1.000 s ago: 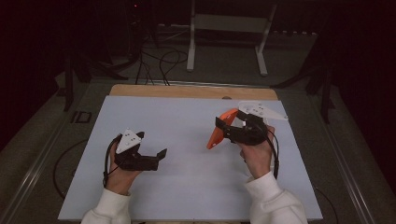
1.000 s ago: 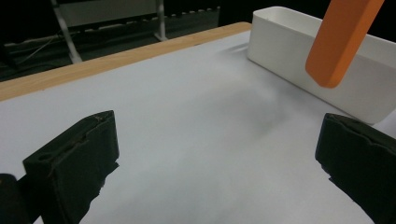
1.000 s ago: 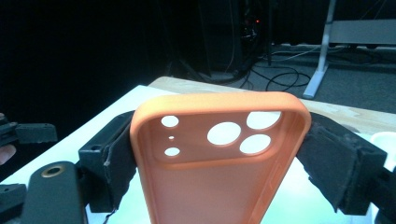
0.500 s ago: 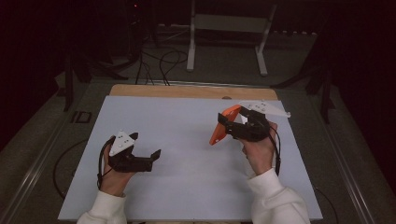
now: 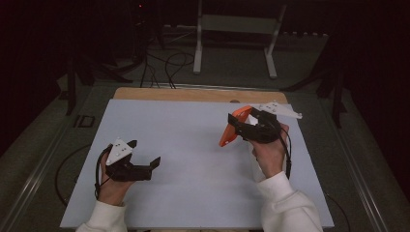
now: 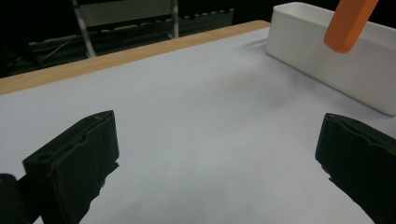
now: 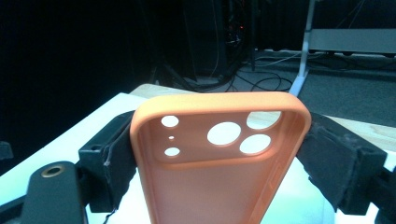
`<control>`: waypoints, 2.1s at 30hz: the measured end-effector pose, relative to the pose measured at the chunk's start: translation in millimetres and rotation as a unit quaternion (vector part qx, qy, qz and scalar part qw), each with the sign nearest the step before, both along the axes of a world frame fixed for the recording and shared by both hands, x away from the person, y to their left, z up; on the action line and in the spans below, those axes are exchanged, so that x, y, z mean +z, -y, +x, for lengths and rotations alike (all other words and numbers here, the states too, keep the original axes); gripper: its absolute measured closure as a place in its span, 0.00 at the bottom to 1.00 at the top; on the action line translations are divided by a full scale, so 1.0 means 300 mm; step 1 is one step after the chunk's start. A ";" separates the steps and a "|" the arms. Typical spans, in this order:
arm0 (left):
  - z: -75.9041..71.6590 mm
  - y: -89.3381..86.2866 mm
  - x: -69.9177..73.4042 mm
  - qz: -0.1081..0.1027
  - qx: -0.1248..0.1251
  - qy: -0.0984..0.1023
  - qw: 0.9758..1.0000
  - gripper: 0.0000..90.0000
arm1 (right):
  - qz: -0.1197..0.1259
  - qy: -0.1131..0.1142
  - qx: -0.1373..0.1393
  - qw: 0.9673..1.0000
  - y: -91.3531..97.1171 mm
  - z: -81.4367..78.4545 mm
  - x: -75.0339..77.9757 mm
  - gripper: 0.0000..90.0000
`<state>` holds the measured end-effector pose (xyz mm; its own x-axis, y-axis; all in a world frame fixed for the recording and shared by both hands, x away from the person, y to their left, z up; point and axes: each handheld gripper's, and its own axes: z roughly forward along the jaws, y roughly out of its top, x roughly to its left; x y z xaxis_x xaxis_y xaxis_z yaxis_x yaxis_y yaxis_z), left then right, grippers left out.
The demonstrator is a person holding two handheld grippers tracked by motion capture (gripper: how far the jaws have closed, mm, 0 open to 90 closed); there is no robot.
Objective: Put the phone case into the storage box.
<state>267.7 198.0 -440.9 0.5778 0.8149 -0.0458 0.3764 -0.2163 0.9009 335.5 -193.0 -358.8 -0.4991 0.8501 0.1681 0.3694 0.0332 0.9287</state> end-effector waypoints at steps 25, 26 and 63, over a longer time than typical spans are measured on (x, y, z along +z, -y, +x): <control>-0.047 -0.067 -0.044 0.002 0.009 0.010 1.000 0.00 | -0.006 0.005 -0.015 1.000 0.017 0.029 0.012 0.19; -0.050 -0.071 -0.046 0.003 0.009 0.009 1.000 0.00 | -0.006 0.004 -0.016 1.000 0.018 0.030 0.013 0.19; -0.163 -0.158 -0.143 0.005 0.025 0.026 0.999 0.00 | 0.000 0.008 -0.036 0.999 0.046 0.068 0.037 0.19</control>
